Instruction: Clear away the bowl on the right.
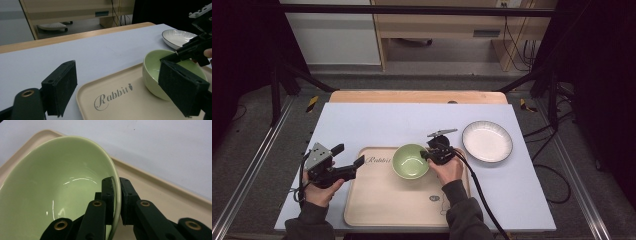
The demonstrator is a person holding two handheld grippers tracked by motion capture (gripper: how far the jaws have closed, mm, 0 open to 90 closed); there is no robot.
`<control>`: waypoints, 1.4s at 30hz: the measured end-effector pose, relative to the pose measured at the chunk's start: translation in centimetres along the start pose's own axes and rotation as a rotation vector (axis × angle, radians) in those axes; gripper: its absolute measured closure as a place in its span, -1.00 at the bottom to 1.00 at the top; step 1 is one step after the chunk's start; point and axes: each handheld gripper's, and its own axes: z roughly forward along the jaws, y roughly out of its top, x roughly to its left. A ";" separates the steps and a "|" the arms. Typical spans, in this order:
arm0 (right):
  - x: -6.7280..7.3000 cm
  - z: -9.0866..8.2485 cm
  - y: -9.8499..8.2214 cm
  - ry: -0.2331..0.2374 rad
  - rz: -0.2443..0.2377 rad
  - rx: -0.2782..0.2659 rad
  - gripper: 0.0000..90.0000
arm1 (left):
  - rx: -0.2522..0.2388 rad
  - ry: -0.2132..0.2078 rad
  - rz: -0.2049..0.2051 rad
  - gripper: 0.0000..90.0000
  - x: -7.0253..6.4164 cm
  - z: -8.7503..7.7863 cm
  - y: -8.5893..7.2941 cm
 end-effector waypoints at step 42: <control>-0.2 -4.4 0.2 -0.030 -0.074 -0.182 0.19 | 0.007 0.002 -0.004 -0.67 0.1 0.1 -0.1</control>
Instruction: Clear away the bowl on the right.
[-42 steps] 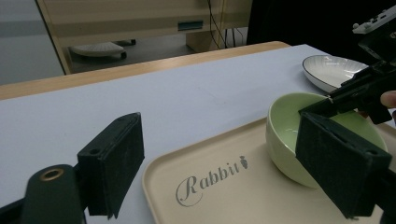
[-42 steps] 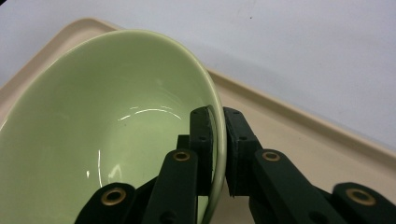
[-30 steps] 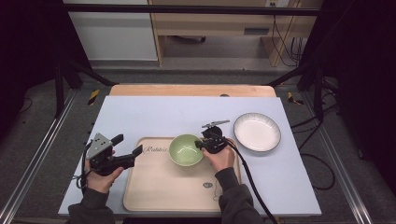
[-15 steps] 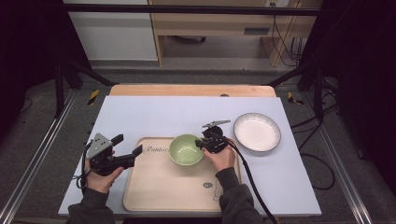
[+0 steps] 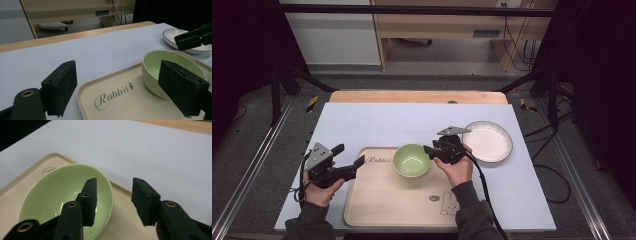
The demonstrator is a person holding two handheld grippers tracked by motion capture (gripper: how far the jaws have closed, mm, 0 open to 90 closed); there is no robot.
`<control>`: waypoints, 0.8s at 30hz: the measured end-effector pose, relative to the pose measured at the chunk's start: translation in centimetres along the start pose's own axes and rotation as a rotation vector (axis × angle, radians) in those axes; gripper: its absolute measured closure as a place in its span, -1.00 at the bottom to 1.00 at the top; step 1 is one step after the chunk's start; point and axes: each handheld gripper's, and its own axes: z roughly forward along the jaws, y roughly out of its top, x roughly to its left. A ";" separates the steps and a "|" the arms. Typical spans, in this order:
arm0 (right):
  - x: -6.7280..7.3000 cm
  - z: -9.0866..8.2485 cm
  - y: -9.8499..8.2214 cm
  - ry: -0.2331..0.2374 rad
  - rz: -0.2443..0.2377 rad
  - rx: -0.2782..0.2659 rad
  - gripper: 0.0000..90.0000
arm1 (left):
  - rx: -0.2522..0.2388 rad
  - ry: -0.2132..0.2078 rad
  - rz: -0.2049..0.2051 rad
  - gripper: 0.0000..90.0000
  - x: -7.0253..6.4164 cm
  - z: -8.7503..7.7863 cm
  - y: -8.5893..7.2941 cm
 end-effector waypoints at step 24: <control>-0.8 -6.6 -2.8 -0.060 -0.052 -0.238 -0.55 | 0.026 0.019 -0.012 -0.69 0.6 0.4 -0.6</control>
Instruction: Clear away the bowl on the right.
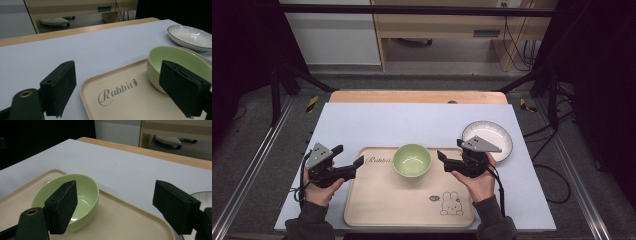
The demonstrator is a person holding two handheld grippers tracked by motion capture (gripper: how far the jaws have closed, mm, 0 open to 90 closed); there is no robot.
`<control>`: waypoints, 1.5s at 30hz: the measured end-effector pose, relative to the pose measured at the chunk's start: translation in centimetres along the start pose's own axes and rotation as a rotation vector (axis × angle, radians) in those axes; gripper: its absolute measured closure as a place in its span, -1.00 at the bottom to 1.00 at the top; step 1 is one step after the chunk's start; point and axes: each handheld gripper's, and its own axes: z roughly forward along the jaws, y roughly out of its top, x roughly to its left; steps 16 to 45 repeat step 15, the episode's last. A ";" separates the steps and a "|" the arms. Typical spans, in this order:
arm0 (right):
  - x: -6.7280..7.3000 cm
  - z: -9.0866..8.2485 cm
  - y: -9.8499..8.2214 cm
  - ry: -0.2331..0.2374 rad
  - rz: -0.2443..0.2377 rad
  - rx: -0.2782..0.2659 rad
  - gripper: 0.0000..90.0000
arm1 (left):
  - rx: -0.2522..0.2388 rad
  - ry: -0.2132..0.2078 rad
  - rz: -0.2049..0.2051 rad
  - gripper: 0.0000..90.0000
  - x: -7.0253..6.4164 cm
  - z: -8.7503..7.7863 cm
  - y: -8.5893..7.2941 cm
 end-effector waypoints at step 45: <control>-1.8 -2.2 -2.7 -0.053 0.007 0.033 -0.64 | 0.034 0.029 -0.006 -0.71 0.7 0.5 -1.0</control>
